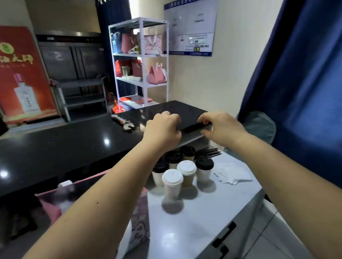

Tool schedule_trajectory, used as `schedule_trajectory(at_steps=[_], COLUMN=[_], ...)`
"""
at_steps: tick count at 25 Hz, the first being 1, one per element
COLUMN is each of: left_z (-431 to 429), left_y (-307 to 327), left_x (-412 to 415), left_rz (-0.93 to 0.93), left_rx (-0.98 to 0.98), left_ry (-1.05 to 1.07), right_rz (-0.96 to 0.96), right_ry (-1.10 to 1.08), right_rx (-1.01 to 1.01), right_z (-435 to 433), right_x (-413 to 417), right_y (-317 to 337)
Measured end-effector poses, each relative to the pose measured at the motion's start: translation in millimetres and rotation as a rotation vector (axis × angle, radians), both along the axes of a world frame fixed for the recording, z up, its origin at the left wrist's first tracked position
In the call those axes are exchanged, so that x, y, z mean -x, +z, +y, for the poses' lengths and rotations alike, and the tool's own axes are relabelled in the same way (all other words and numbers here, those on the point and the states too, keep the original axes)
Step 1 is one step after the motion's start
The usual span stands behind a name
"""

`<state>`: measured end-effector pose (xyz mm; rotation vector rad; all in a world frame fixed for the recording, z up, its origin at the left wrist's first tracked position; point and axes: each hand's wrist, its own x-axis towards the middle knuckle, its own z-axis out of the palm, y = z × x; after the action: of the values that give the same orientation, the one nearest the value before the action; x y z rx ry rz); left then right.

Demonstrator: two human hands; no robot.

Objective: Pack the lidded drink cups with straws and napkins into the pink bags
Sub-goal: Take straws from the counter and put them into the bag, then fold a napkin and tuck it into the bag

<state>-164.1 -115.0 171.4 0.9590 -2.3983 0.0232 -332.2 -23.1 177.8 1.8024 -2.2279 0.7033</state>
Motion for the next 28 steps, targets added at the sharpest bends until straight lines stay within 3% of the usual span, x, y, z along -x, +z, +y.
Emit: schedule_trajectory(at_steps=[7,14,20,28], left_z=[60,104,95,-2], left_y=[20,-11,-69,-128], left_x=[159,292,349,400], left_rz=[0.017,-0.009,-0.144,-0.246], left_rx=[0.033,0.043,-0.012,-0.024], left_ry=[-0.146,-0.197,-0.174,-0.14], right_rz=[0.06,0.079,0.071,0.118], right_ry=[-0.19,-0.274,-0.262,-0.239], right_rx=[0.105,0.079,-0.064,-0.183], right_z=[87,131,117,29], right_x=[119,232,291,352], right_y=[22,-8,-70,-125])
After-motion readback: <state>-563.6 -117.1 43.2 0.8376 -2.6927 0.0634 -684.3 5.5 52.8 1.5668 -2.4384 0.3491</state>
